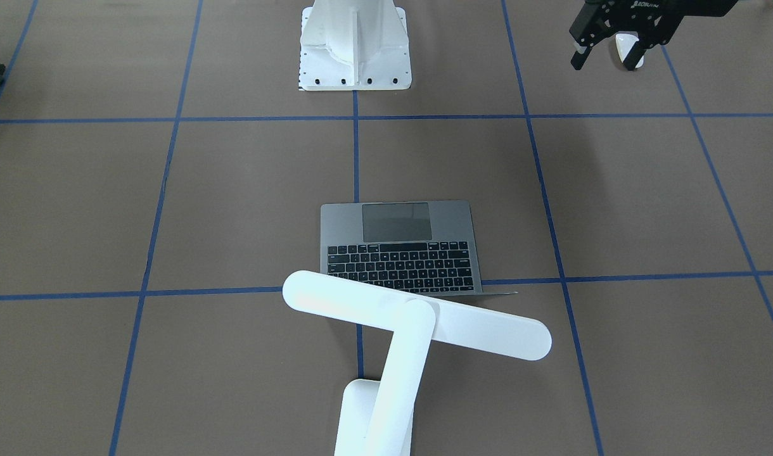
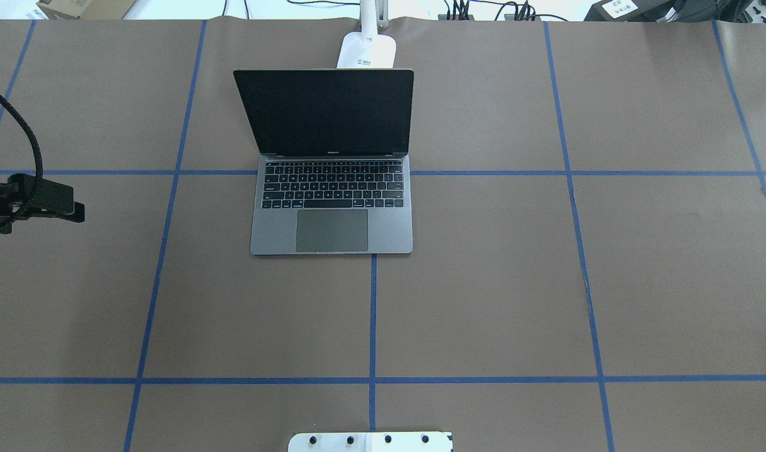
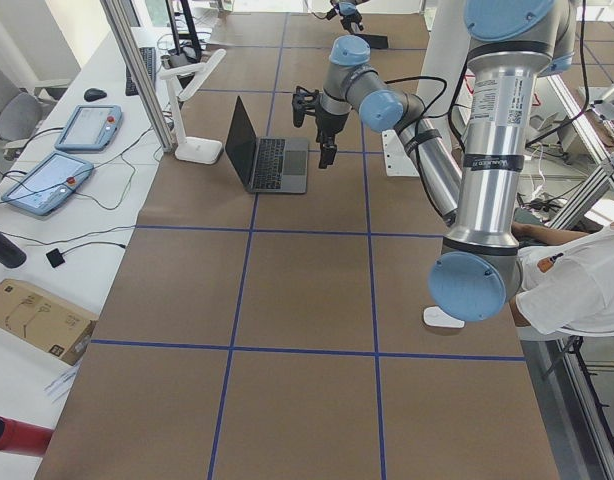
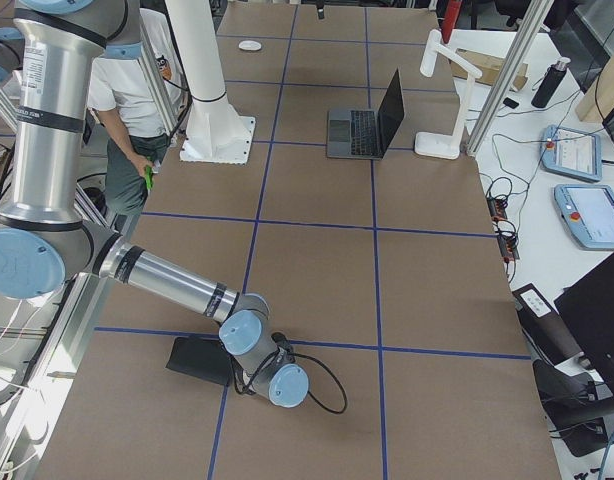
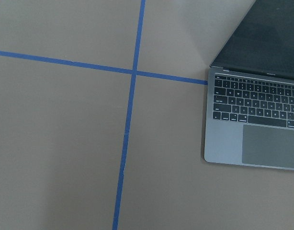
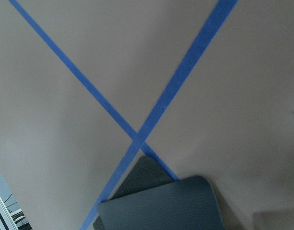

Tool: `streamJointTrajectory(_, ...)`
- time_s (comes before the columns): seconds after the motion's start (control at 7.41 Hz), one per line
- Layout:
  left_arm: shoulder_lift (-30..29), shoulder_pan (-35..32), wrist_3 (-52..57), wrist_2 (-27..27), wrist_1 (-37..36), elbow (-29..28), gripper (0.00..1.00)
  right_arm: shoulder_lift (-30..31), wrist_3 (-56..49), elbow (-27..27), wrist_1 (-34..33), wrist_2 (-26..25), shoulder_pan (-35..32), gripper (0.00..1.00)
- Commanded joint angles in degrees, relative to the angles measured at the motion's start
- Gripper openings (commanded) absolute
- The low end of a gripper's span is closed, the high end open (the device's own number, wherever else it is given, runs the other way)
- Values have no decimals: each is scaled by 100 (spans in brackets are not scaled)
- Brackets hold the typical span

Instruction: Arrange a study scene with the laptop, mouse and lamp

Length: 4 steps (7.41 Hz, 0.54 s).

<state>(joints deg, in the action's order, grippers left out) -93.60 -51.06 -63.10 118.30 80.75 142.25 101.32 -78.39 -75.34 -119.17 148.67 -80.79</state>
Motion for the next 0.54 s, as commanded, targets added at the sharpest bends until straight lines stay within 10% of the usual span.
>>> streamJointTrajectory(0.0,0,0,0,0,-7,14,99,2,7,1,139,-31,2,98)
streamJointTrajectory(0.4,9,-9,0,9,-7,66,99,28,8,19,342,12,11,98)
